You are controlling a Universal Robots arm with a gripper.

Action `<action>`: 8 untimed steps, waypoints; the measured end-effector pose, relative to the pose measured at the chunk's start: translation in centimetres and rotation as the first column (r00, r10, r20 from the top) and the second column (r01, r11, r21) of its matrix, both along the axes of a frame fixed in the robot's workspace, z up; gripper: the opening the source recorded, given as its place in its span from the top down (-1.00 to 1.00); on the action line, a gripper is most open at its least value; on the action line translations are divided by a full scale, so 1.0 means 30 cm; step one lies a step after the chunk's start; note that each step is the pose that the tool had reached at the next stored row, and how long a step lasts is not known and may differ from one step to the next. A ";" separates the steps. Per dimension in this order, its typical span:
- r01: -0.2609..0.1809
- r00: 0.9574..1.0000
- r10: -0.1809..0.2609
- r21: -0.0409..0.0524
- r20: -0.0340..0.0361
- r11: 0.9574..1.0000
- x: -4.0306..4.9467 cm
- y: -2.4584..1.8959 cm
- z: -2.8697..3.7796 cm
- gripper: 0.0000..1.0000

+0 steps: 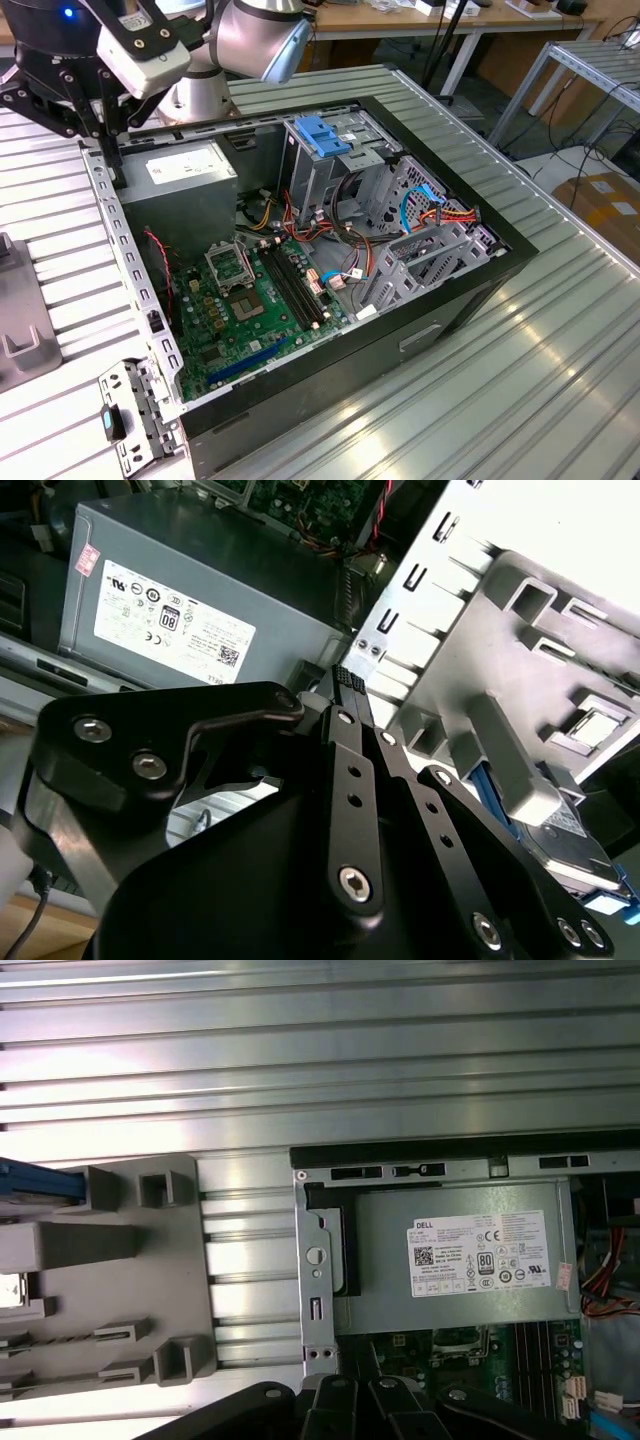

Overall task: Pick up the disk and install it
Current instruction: 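Reach for the disk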

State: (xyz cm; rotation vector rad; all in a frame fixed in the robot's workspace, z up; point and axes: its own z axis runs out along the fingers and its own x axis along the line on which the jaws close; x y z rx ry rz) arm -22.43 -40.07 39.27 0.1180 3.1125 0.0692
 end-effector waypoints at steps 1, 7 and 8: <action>0.000 1.000 0.000 0.000 0.000 1.000 -0.001 0.000 0.000 0.80; 0.000 1.000 0.000 0.000 0.000 1.000 -0.005 0.000 0.000 0.80; 0.000 1.000 0.000 0.000 0.000 1.000 -0.006 0.000 0.000 0.80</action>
